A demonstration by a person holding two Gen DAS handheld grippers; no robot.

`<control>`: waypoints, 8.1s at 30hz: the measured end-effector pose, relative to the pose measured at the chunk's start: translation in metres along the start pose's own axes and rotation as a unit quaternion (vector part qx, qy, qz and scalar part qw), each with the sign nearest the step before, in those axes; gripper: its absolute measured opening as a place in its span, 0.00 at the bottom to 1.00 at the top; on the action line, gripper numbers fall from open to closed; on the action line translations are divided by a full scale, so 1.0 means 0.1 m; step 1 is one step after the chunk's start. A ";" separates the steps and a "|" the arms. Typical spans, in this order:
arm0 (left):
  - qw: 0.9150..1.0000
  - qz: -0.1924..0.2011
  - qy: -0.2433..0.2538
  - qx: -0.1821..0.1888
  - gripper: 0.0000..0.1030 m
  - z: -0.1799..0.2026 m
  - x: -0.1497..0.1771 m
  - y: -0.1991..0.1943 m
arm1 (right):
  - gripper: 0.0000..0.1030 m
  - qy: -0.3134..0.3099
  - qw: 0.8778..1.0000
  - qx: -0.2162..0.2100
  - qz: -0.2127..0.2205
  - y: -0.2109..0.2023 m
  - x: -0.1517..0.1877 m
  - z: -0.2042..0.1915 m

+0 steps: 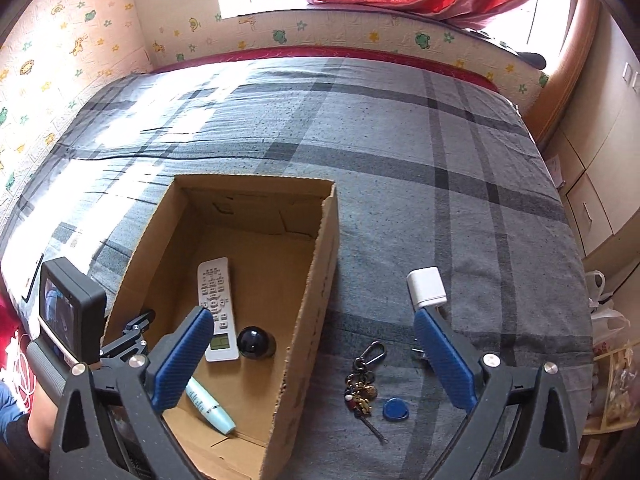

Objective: Organize rigid objects
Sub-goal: 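Move the right gripper back over the small white charger, then grasp the small white charger with the right gripper, then carry the small white charger into the box beside the remote, then open the right gripper to release the small charger, then move the right gripper back over the large white charger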

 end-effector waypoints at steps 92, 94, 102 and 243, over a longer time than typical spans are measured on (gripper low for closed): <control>1.000 -0.001 0.006 -0.003 0.14 0.03 0.01 -0.01 | 0.35 0.110 0.991 0.056 -0.047 0.61 0.46 1.14; 1.000 -0.001 0.005 -0.002 0.14 0.03 0.01 -0.01 | 0.35 0.103 0.992 0.052 -0.041 0.55 0.40 1.05; 1.000 -0.001 0.004 0.001 0.14 0.01 0.01 -0.01 | 0.35 0.063 0.997 0.026 -0.023 0.38 0.14 0.62; 0.996 -0.011 -0.034 0.083 0.11 -0.39 -0.01 0.29 | 0.98 0.070 0.987 0.064 -0.129 1.84 0.27 1.39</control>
Point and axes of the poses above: each gripper's, at about its wrist camera, not at the fingertips, and y roughly the way its jaws point, z to its right, x to its underside, the point moved 4 cm from there along y, roughly the way its jaws point, and after that the axes turned 3 degrees about z, right-handed, at the moved point
